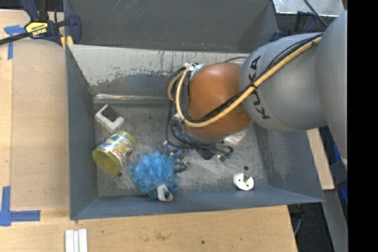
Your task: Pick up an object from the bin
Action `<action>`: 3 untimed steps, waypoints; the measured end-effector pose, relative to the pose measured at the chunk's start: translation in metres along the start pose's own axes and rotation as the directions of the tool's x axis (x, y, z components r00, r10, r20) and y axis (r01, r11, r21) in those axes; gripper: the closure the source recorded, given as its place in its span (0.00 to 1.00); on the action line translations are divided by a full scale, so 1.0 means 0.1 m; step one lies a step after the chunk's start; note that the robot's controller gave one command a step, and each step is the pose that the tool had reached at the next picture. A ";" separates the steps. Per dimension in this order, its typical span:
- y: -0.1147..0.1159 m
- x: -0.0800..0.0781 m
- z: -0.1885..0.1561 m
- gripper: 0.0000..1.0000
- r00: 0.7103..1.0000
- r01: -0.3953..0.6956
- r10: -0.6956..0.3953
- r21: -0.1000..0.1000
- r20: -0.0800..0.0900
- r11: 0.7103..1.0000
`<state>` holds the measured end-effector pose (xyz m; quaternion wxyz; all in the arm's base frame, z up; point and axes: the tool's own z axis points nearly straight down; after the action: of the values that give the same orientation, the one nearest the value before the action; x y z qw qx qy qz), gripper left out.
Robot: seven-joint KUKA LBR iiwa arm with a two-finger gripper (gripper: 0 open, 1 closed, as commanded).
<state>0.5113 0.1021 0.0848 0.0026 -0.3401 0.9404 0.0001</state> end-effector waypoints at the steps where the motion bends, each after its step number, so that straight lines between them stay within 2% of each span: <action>1: 0.00 0.00 0.00 0.00 1.000 -0.001 0.001 -0.001 -0.001 1.000; 2: 0.00 0.01 0.00 0.00 1.000 -0.001 0.001 -0.001 -0.002 1.000; 3: 0.20 -0.26 0.01 1.00 0.940 0.341 -0.341 0.001 0.002 0.940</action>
Offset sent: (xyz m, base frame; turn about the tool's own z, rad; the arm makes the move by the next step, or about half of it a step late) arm 0.0000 0.0000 0.0000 0.0000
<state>0.5191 0.1341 0.0835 0.0037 -0.4978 0.8673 -0.0002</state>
